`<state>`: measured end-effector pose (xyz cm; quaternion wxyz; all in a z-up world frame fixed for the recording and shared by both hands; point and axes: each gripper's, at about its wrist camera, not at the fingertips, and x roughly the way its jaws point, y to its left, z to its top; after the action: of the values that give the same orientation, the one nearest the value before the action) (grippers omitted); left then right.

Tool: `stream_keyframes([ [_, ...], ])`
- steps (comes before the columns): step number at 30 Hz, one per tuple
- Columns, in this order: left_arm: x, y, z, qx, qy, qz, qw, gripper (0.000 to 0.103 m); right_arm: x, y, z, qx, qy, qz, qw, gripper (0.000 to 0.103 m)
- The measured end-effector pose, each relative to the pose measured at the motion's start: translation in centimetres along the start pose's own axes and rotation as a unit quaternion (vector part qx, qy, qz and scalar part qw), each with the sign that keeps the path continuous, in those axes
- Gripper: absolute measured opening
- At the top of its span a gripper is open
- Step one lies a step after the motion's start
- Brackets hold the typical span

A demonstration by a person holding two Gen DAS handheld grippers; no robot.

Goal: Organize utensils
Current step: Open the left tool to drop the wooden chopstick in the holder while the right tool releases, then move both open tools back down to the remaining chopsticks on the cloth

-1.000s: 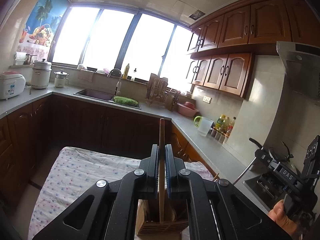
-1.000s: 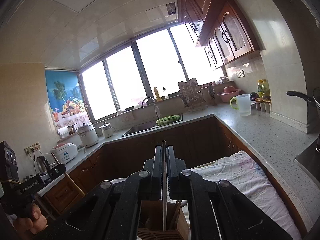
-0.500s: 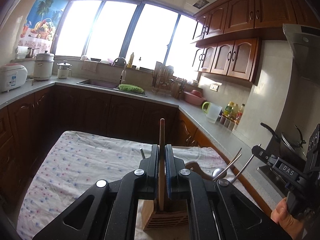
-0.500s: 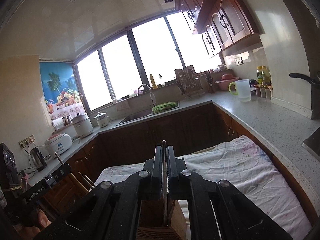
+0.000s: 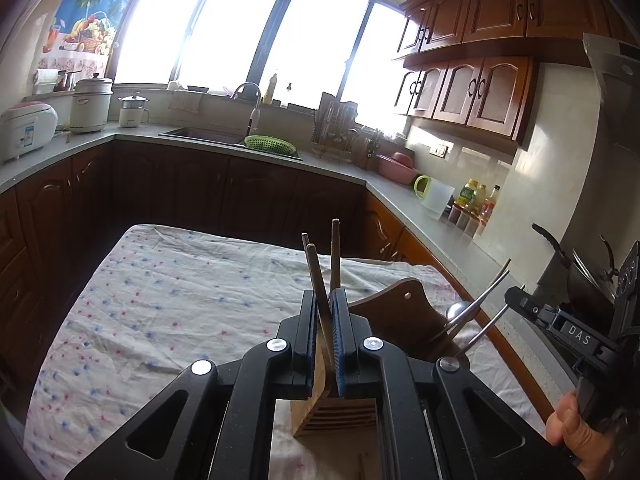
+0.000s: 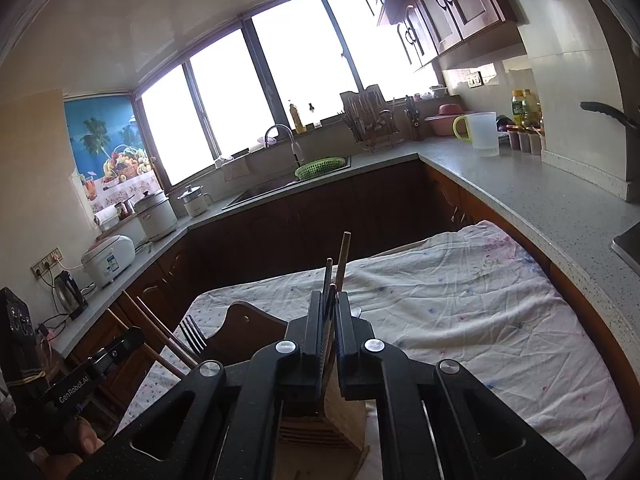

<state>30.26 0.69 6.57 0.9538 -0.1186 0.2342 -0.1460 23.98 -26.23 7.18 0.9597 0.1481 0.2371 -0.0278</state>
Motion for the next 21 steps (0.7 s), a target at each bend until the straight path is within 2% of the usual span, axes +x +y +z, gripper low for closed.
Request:
stream_keyframes([
  [5, 0.1, -0.1, 0.2, 0.001, 0.003, 0.004, 1.0, 0.006, 0.1, -0.1, 0.1, 0.004, 0.004, -0.001, 1.0, 0.006],
  [7, 0.0, 0.2, -0.2, -0.002, 0.007, 0.003, 1.0, 0.008, 0.0, 0.0, 0.1, 0.005, 0.003, 0.0, 1.0, 0.01],
  [9, -0.7, 0.3, -0.3, -0.011, 0.008, 0.002, 0.9999, 0.025, -0.3, -0.2, 0.3, 0.011, 0.002, 0.005, 1.0, 0.016],
  [10, -1.3, 0.4, -0.4, -0.017, 0.003, 0.006, 0.9998, 0.043, -0.5, -0.2, 0.4, 0.015, -0.001, 0.011, 1.0, 0.035],
  [11, -2.0, 0.5, -0.4, -0.021, -0.006, 0.007, 0.9997, 0.053, -0.8, -0.3, 0.5, 0.017, -0.007, 0.014, 1.0, 0.059],
  [13, -3.4, 0.7, -0.7, -0.023, -0.018, 0.009, 0.9995, 0.058, -2.0, -0.5, 0.6, 0.021, -0.029, 0.017, 0.999, 0.08],
  [15, -4.7, 0.9, -1.2, -0.029, -0.024, 0.012, 0.9992, 0.062, -3.1, -0.6, 0.7, 0.026, -0.043, 0.021, 0.998, 0.086],
  [17, -6.0, 1.2, -1.6, -0.037, -0.028, 0.017, 0.9988, 0.071, -4.2, -0.8, 0.8, 0.033, -0.052, 0.023, 0.998, 0.093],
  [21, -8.7, 1.3, -2.8, -0.043, -0.032, 0.015, 0.9984, 0.073, -6.5, -1.2, 0.3, 0.043, -0.069, 0.021, 0.996, 0.096],
])
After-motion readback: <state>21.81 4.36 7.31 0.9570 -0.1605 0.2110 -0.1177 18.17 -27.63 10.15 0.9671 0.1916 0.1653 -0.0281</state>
